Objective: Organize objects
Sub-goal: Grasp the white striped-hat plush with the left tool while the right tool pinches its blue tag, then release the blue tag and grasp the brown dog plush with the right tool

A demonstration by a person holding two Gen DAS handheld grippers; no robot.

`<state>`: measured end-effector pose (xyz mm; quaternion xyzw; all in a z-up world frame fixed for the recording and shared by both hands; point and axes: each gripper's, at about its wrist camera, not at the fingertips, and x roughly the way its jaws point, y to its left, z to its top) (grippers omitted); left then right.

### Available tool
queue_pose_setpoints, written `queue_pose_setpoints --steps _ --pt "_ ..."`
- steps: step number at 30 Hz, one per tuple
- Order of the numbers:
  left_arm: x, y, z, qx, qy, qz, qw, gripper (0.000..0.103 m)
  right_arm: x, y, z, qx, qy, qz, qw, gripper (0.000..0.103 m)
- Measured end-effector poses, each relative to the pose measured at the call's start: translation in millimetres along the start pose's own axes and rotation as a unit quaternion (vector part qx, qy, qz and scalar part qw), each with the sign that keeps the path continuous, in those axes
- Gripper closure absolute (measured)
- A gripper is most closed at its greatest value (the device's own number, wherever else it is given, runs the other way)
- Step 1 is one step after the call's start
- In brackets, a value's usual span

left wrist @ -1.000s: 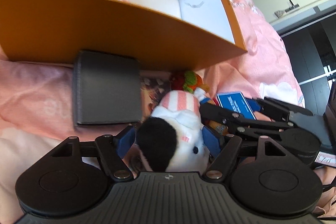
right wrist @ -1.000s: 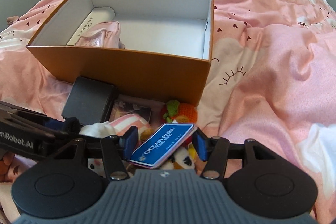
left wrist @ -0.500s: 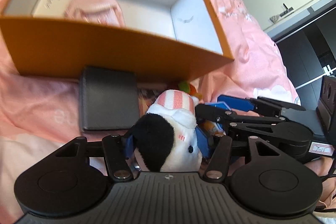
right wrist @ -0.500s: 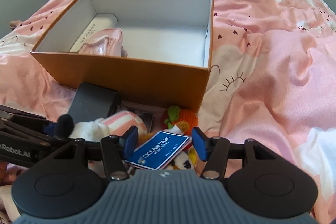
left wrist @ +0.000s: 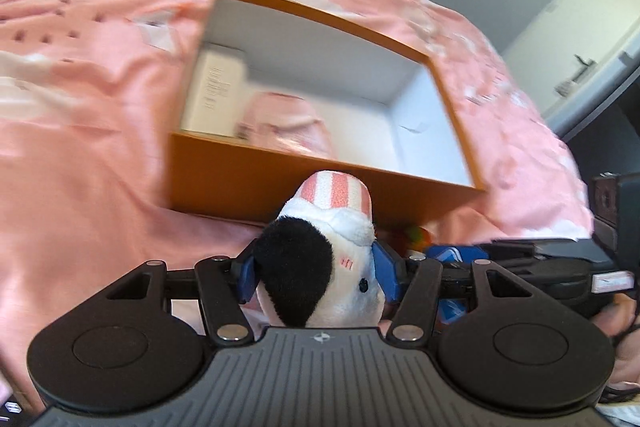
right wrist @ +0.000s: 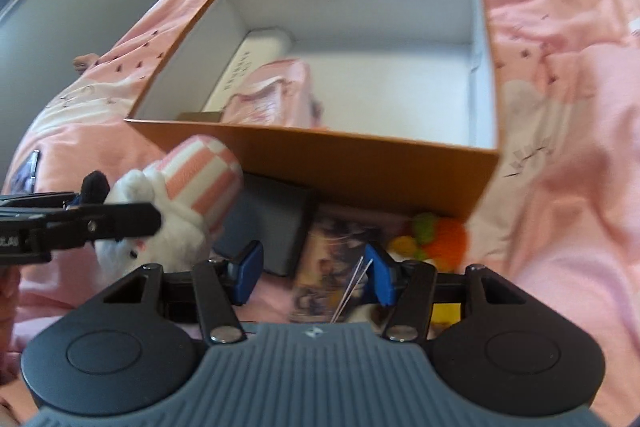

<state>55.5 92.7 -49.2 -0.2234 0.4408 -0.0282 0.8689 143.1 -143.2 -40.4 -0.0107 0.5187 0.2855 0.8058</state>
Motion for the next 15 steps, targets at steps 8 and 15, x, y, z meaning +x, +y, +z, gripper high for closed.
queue_pose_setpoints --steps 8,15 --pt "6 12 -2 0.024 0.009 0.071 0.9972 0.039 26 18 12 -0.006 0.035 0.043 0.998 0.045" --pt "23 31 -9 -0.014 0.059 0.058 0.9965 0.038 53 15 30 0.013 0.053 0.038 0.998 0.045"
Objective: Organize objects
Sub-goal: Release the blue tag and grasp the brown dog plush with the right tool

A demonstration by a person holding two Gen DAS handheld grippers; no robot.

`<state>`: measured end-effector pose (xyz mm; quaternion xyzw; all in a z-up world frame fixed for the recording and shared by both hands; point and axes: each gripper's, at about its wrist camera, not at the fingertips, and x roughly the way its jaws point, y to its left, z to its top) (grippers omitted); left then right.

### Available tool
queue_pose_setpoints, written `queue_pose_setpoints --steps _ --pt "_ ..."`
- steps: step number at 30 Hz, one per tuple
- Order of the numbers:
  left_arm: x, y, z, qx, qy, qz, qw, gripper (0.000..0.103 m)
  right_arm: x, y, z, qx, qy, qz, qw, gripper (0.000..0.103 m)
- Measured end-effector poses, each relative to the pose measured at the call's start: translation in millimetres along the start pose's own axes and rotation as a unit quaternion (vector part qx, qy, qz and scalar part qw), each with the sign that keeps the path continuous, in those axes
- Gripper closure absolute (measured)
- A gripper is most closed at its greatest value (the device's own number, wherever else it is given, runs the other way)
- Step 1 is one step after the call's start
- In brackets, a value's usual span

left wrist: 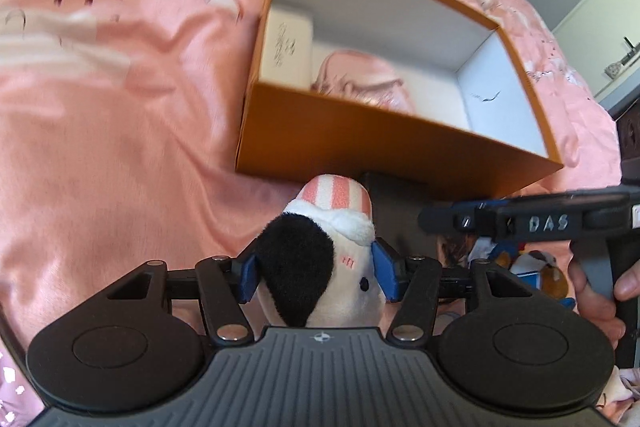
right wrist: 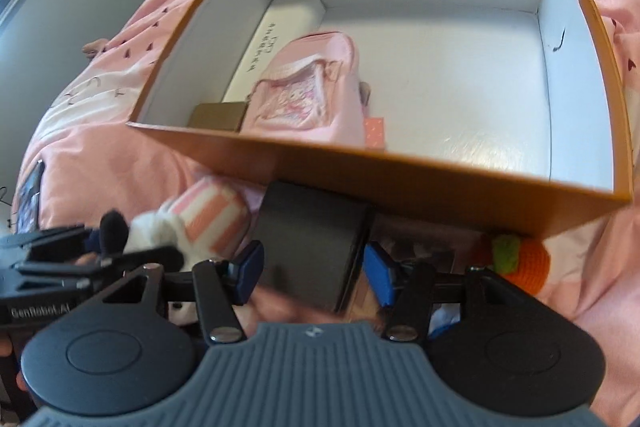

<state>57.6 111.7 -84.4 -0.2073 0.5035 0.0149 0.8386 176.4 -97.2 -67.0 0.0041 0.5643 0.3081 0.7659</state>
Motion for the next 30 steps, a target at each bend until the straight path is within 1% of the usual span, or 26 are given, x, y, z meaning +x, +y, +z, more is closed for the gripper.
queue_pose_setpoints --steps 5,8,13,16,18,20,23,25,26,27,28,30 --pt "4 2 -3 0.001 0.007 0.000 1.0000 0.038 10 -6 10 -0.001 0.009 -0.008 1.000 0.043" --pt "4 3 -5 0.000 0.011 -0.002 0.9999 0.038 19 -9 13 0.002 0.017 0.001 1.000 0.037" --pt "3 3 -5 -0.001 0.009 -0.002 1.0000 0.038 30 -9 19 -0.004 0.018 -0.007 1.000 0.035" --pt "2 2 -4 0.000 0.005 -0.001 1.0000 0.038 35 -12 20 0.002 0.020 0.000 1.000 0.034" --pt "0 4 -3 -0.004 0.002 -0.004 1.0000 0.038 39 -13 19 0.005 0.019 0.011 1.000 0.029" --pt "-3 5 -2 -0.010 -0.001 -0.005 0.9999 0.038 43 -13 18 0.007 0.021 0.015 1.000 0.029" --pt "-5 6 -1 -0.012 -0.006 -0.005 0.9999 0.038 53 -15 18 0.016 0.030 0.031 0.999 0.027" --pt "-5 6 -1 -0.012 -0.006 -0.005 0.9999 0.038 55 -14 18 0.020 0.033 0.035 0.999 0.028" --pt "-5 6 -1 -0.012 -0.006 -0.005 0.9999 0.038 53 -12 18 0.017 0.030 0.032 0.999 0.031" --pt "-5 6 -1 -0.013 -0.006 -0.005 0.9999 0.038 51 -10 17 0.013 0.027 0.030 0.999 0.037" --pt "-5 6 -1 -0.014 -0.006 -0.005 0.9999 0.038 48 -10 17 0.011 0.022 0.031 0.999 0.040" --pt "-6 7 0 -0.016 -0.008 -0.002 0.9998 0.038 38 -11 17 0.021 0.014 0.035 0.999 0.051"
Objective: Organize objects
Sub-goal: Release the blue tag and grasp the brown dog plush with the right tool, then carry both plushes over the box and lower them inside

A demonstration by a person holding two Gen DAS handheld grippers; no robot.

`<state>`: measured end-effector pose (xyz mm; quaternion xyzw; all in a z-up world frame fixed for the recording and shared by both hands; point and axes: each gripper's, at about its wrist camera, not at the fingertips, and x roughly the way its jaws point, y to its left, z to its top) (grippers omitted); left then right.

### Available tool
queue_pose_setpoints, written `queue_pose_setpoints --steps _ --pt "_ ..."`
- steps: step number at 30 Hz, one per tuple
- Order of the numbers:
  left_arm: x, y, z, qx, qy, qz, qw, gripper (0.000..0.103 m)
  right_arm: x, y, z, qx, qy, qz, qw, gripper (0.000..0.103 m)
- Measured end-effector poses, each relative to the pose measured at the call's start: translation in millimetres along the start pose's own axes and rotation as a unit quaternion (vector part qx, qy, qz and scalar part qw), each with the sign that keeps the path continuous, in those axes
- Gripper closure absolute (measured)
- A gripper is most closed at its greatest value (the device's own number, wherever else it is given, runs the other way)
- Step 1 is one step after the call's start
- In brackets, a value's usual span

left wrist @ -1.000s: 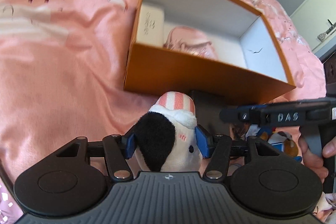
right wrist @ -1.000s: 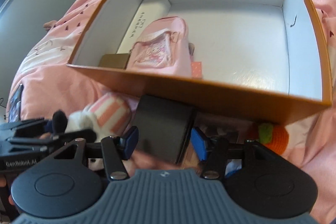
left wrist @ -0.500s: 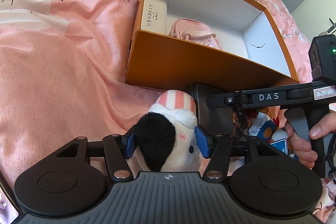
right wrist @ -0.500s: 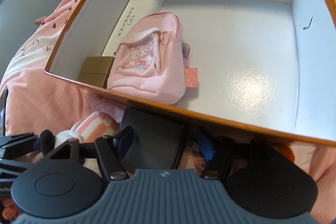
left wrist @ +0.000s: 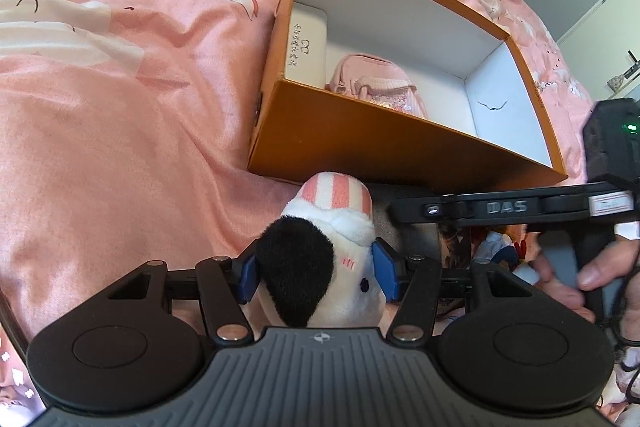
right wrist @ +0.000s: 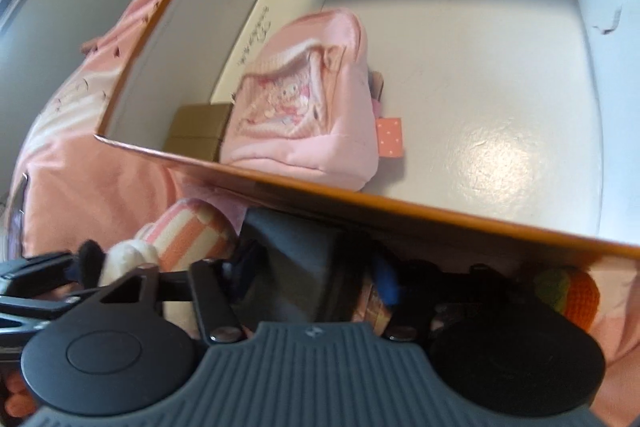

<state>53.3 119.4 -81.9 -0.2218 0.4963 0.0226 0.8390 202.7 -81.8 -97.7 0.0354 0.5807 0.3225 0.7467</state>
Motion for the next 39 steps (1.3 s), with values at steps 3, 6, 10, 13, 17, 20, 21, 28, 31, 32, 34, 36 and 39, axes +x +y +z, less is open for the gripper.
queue_pose_setpoints --steps 3,6,10,13,17,20,21,28,31,32,34,36,39 --pt "0 2 0 -0.003 -0.001 0.001 1.0000 0.038 -14 0 -1 0.005 -0.014 0.013 1.000 0.058" --pt "0 0 -1 0.002 -0.004 -0.001 1.0000 0.038 -23 3 -3 -0.008 -0.009 0.010 1.000 0.058" --pt "-6 -3 -1 0.006 -0.017 -0.006 0.9998 0.039 -50 2 -11 -0.015 -0.025 -0.009 1.000 0.057" --pt "-13 -7 1 0.011 -0.026 -0.019 0.9994 0.038 -81 -7 -24 -0.002 -0.047 -0.017 0.999 0.052" --pt "-17 -16 1 0.015 -0.027 -0.043 0.9986 0.039 -121 -14 -40 0.013 -0.072 -0.043 0.996 0.047" --pt "-20 -24 0 0.023 -0.028 -0.059 0.9976 0.039 -131 -18 -51 0.024 -0.065 -0.075 0.995 0.046" --pt "-21 -26 0 0.025 -0.029 -0.063 0.9973 0.038 -136 -20 -57 0.024 -0.057 -0.083 0.995 0.043" --pt "-25 -34 -1 0.033 -0.032 -0.071 0.9964 0.039 -114 -28 -78 0.025 0.001 -0.099 0.995 0.037" --pt "-26 -35 -2 0.032 -0.032 -0.072 0.9964 0.038 -101 -38 -83 0.041 0.015 -0.093 0.995 0.031" --pt "-27 -35 -3 0.033 -0.033 -0.073 0.9963 0.038 -97 -42 -83 0.053 0.019 -0.081 0.995 0.032" --pt "-28 -37 -3 0.033 -0.033 -0.077 0.9959 0.038 -93 -48 -86 0.067 0.020 -0.062 0.996 0.035" --pt "-29 -37 -3 0.031 -0.033 -0.083 0.9955 0.039 -95 -49 -89 0.068 0.015 -0.058 0.996 0.039" --pt "-32 -39 -1 0.028 -0.036 -0.090 0.9949 0.038 -106 -43 -89 0.055 0.009 -0.055 0.997 0.040"
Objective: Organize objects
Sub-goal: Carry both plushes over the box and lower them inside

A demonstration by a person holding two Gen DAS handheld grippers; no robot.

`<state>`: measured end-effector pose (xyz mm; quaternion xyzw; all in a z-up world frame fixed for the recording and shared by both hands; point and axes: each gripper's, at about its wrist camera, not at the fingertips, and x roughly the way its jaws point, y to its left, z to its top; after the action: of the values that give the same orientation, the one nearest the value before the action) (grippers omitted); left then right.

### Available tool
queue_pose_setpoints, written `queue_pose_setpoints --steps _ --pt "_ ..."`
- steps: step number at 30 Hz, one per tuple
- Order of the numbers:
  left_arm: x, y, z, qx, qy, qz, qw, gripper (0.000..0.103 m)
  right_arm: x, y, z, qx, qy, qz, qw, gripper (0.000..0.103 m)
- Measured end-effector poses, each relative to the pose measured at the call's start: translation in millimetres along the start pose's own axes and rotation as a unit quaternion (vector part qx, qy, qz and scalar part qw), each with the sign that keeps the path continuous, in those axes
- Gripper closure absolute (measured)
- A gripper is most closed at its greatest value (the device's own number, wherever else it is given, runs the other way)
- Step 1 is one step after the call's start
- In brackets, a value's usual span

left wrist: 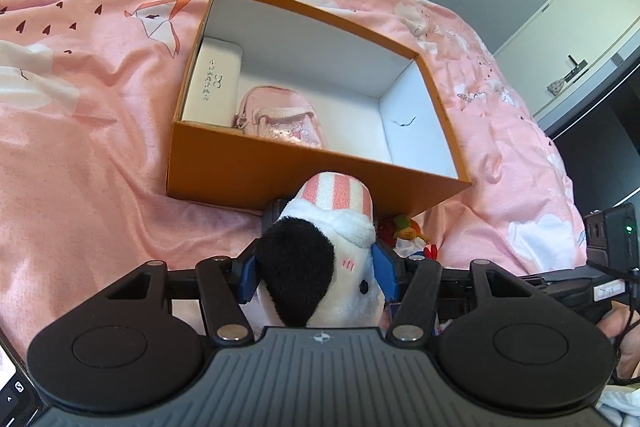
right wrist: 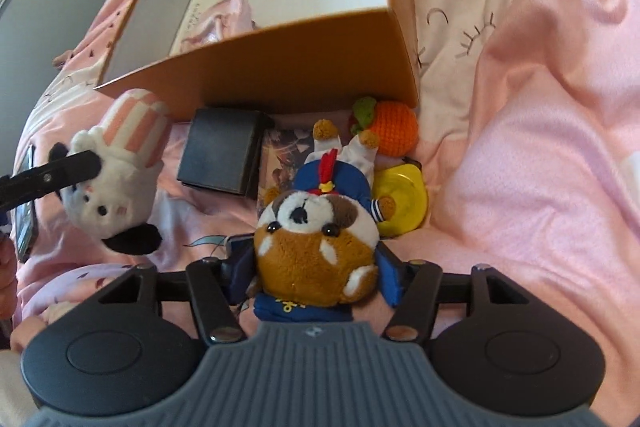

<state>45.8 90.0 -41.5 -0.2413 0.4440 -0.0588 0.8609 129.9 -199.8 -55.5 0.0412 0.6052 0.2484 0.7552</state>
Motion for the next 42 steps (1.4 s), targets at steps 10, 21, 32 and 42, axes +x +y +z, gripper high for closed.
queue_pose_setpoints --steps 10,21,32,42 --pt "-22 -18 30 0.002 -0.040 -0.042 0.9983 0.038 -66 31 16 -0.057 -0.071 0.033 0.995 0.040" --pt "-2 -52 105 0.036 -0.119 -0.032 0.9918 0.039 -99 65 85 -0.147 -0.186 -0.009 0.971 0.040" --pt "110 -39 144 0.019 -0.079 0.009 0.9966 0.039 -3 44 174 -0.204 -0.142 -0.114 0.962 0.040" --pt "173 -28 150 0.012 -0.027 0.043 0.9986 0.039 57 41 192 -0.295 -0.095 -0.190 0.932 0.041"
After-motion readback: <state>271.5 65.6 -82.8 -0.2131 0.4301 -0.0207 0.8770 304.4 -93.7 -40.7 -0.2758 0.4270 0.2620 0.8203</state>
